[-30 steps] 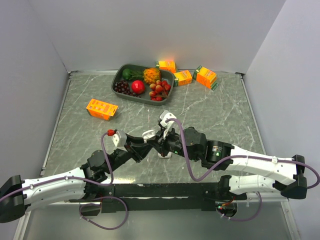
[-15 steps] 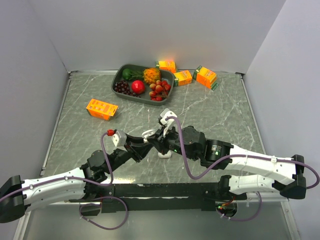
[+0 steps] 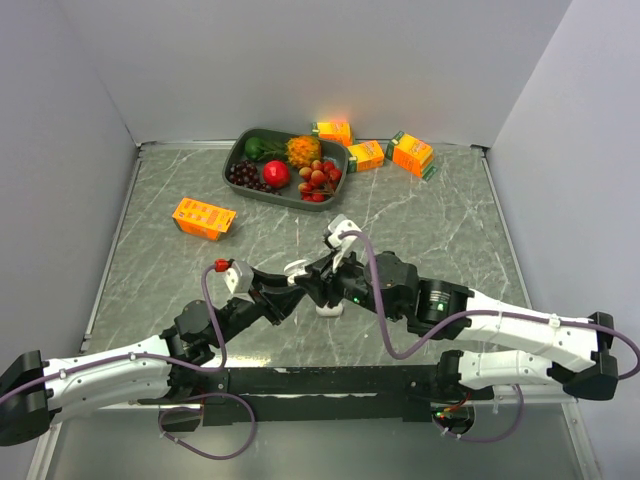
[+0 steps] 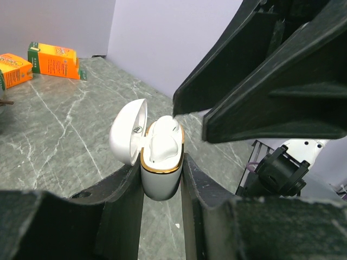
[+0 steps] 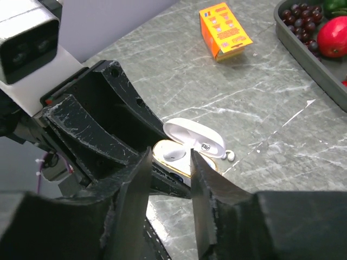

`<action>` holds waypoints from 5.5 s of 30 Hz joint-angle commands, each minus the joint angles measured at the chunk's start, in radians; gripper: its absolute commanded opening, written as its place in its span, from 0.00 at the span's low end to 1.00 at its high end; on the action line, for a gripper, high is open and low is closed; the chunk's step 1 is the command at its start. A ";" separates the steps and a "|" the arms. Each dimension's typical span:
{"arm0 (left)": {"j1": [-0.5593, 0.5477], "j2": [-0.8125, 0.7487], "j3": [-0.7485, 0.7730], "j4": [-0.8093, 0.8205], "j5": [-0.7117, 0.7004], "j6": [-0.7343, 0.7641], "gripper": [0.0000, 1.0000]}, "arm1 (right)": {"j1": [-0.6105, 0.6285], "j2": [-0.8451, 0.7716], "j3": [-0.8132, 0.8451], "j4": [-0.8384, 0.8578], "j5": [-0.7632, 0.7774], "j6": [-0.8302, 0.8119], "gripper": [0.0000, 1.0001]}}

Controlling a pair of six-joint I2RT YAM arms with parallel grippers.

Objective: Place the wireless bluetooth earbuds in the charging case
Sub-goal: Adjust the earbud with the charging case, then close the charging case, then place the charging case at the center of the board, then pick up the charging case at the center of the board.

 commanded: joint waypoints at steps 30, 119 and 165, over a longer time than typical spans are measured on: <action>-0.003 -0.057 0.048 -0.115 0.082 0.181 0.01 | -0.155 0.299 0.476 -0.516 -0.115 0.024 0.20; 0.746 1.131 0.729 -0.732 0.517 -0.308 0.27 | -0.258 -0.056 0.052 -0.392 -0.044 0.290 0.44; 0.091 0.498 0.766 -1.166 -0.322 -0.633 0.96 | -0.284 -0.263 -0.085 -0.407 0.218 0.431 0.82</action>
